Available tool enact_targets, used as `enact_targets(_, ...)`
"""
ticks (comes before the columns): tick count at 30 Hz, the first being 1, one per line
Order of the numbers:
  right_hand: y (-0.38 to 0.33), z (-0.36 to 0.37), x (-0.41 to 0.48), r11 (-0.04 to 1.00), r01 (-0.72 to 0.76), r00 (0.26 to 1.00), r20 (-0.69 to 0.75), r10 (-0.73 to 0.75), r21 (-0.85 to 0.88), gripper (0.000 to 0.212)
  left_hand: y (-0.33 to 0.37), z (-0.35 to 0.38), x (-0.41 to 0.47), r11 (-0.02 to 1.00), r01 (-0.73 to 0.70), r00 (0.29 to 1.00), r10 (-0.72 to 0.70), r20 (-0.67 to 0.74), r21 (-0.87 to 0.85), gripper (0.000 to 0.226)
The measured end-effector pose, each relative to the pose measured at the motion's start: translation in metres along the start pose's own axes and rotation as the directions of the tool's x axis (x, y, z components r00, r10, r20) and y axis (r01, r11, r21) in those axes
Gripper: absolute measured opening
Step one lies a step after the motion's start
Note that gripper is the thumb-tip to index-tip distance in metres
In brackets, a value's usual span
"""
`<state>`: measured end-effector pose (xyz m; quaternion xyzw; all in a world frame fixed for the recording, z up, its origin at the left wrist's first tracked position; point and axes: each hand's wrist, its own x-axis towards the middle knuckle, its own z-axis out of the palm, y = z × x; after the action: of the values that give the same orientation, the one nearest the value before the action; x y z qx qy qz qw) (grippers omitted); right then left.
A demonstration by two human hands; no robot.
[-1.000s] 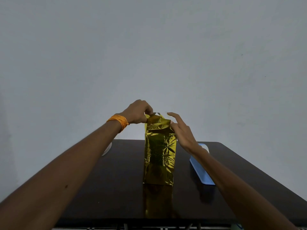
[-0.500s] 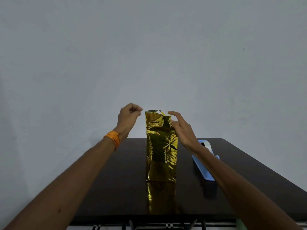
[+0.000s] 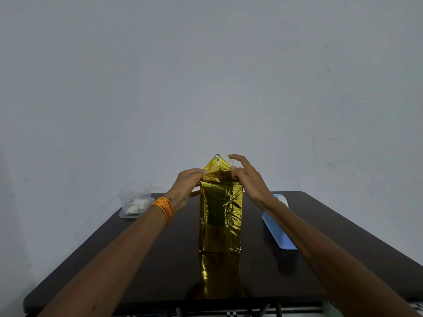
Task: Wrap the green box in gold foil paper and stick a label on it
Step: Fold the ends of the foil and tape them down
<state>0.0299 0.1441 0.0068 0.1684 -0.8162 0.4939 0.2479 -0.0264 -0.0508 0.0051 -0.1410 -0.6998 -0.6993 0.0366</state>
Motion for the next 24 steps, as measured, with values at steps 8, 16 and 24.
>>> enact_targets(8, -0.045, -0.004, 0.01, 0.998, -0.007, 0.991, -0.13, 0.015, 0.057, 0.042, 0.0, -0.004, 0.006, 0.999, 0.039, 0.999, -0.039, 0.02, 0.004, 0.025)
enact_targets(16, -0.072, 0.018, 0.022, 0.944, 0.001, 0.994, -0.099, -0.036, -0.331, 0.063, 0.003, -0.007, 0.004, 0.998, 0.038, 0.998, -0.04, 0.055, 0.041, 0.021)
enact_targets(24, -0.054, -0.013, 0.032, 0.942, -0.101, 0.954, -0.237, 0.183, 0.32, 0.046, 0.0, -0.011, 0.009, 0.992, 0.012, 0.999, -0.017, 0.042, 0.128, 0.022)
